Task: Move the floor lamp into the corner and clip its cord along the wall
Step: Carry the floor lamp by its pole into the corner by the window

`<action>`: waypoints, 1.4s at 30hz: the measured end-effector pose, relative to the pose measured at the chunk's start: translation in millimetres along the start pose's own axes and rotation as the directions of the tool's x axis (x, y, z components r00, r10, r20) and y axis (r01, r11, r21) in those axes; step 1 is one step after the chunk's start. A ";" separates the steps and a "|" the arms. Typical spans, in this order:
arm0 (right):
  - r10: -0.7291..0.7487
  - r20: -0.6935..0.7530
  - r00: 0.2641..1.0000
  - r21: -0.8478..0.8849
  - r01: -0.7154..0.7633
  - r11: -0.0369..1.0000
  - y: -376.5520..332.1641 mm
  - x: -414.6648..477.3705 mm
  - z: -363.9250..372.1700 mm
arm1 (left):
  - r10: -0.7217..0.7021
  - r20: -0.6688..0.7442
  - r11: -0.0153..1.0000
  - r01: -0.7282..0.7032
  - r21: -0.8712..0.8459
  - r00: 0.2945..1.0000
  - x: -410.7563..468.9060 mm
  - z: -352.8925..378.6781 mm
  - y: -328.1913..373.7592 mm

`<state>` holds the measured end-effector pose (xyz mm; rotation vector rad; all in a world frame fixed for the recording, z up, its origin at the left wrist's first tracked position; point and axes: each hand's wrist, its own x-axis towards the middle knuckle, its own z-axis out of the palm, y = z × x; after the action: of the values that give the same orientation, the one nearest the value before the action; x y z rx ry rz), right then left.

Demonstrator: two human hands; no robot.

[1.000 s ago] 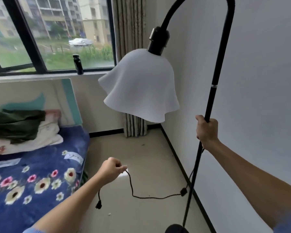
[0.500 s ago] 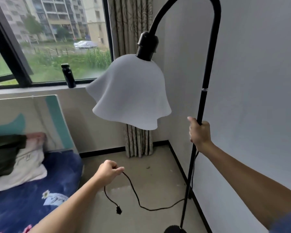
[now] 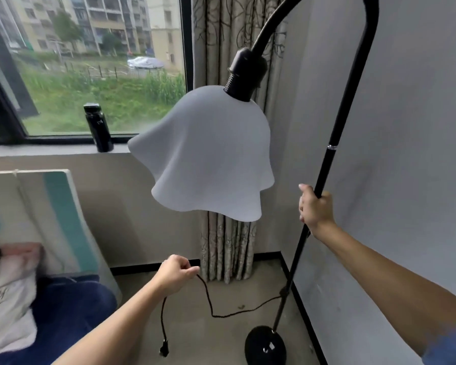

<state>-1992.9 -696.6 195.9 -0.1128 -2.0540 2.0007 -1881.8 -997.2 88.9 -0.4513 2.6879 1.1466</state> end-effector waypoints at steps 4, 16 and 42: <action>0.022 -0.012 1.000 -0.020 -0.023 1.000 6.5 62.0 32.7 | 0.009 0.027 0.999 -0.010 0.039 1.000 72.1 -17.6 23.9; 0.023 0.208 0.978 0.052 -0.035 0.998 70.0 282.4 116.3 | -0.136 -0.090 0.989 0.141 0.046 0.987 234.8 -9.4 74.4; 0.211 0.522 0.826 -0.367 -0.006 0.930 126.9 386.7 118.8 | -0.131 0.190 0.985 0.105 0.139 0.973 351.8 37.7 106.4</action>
<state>-2410.2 -712.5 122.8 0.3350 -2.8209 1.8519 -2246.3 -971.8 34.5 -0.4443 2.5069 0.9276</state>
